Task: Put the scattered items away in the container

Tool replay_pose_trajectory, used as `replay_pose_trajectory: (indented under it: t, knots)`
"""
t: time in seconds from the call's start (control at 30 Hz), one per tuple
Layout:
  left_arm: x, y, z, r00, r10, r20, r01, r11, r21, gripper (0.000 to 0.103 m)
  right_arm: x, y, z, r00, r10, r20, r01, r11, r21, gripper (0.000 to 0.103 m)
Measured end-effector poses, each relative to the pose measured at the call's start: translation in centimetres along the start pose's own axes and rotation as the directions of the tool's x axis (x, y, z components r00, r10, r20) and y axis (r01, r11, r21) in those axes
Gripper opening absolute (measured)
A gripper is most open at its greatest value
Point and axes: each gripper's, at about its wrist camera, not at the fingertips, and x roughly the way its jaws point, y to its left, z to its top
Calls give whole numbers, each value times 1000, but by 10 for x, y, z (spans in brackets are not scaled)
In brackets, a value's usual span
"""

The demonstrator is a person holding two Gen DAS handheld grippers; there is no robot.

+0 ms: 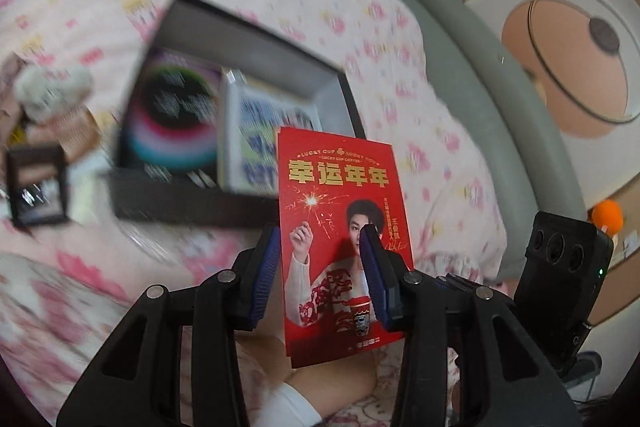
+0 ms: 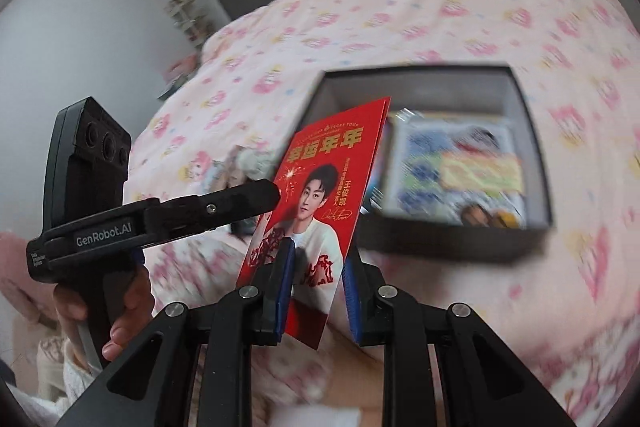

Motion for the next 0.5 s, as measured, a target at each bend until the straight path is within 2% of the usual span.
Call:
replay_pose_trajectory:
  t: [0.23,0.5]
  knots:
    - [36,-24,-27,991,89,-97,-83,995,60,40,-4,-52,-37,999,-1,-40,6,994,109,20]
    - [82,1,-41,952,230,-202,-229,973,30,40,39,-86,-53,992,26,-126,0,979,205,21]
